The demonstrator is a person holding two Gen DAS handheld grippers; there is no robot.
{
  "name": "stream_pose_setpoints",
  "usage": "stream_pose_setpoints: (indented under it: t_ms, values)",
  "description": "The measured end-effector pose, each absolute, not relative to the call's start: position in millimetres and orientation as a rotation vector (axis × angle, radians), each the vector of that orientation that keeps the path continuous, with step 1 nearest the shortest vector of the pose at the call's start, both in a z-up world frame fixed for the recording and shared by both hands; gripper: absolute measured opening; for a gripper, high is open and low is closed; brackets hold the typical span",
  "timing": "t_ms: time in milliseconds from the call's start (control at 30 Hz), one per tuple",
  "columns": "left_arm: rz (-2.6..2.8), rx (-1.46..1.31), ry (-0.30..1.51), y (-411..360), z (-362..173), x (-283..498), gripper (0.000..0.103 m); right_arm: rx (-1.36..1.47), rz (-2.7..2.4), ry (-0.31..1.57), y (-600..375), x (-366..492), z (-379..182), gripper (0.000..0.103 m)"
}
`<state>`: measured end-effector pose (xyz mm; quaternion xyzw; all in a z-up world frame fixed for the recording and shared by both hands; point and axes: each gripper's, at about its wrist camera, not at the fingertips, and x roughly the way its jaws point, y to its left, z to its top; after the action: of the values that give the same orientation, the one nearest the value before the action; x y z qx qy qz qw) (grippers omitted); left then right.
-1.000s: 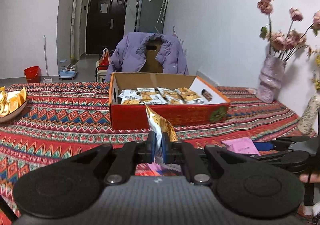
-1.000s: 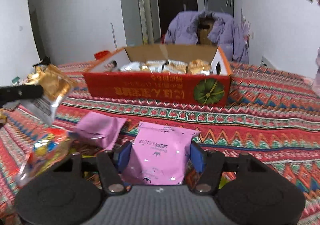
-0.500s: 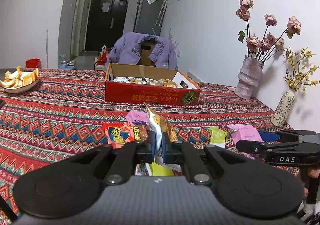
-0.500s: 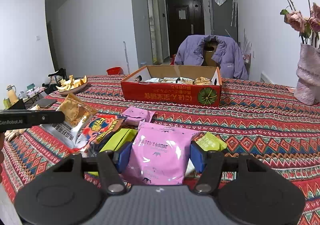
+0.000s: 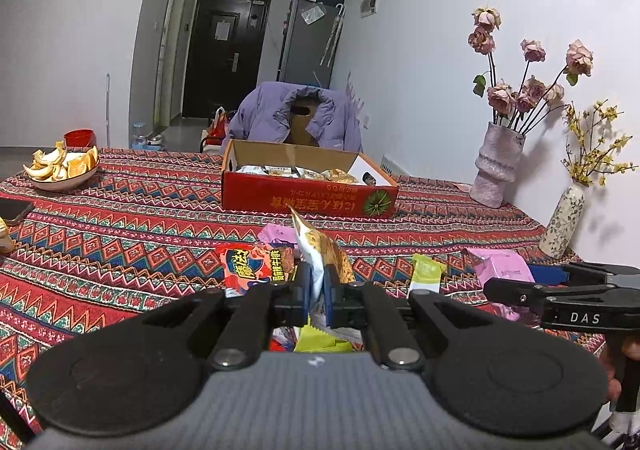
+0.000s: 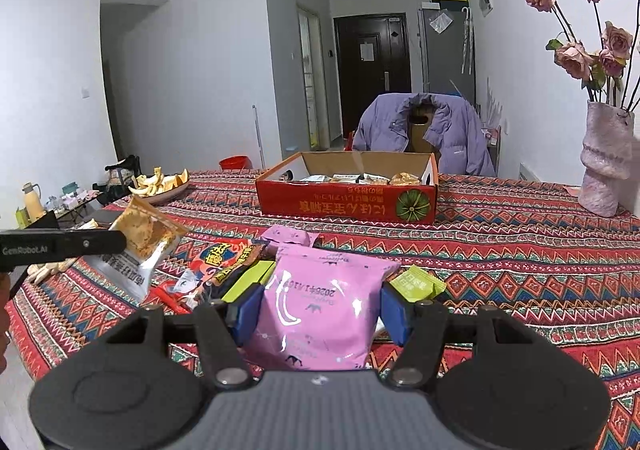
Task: Organize snacks
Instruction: 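Carry both held packets toward the red box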
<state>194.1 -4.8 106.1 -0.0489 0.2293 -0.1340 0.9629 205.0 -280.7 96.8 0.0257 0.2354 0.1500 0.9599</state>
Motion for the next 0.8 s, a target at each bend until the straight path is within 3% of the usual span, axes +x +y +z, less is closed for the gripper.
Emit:
stream_pose_setpoints:
  t_ms: [400, 800]
  values:
    - [-0.266, -0.112, 0.486, 1, 105, 220, 0.007, 0.056, 0.299, 0.48, -279, 230, 97, 0.061]
    - [-0.259, -0.107, 0.502, 3, 117, 323, 0.007, 0.055, 0.275, 0.492, -291, 325, 107, 0.061]
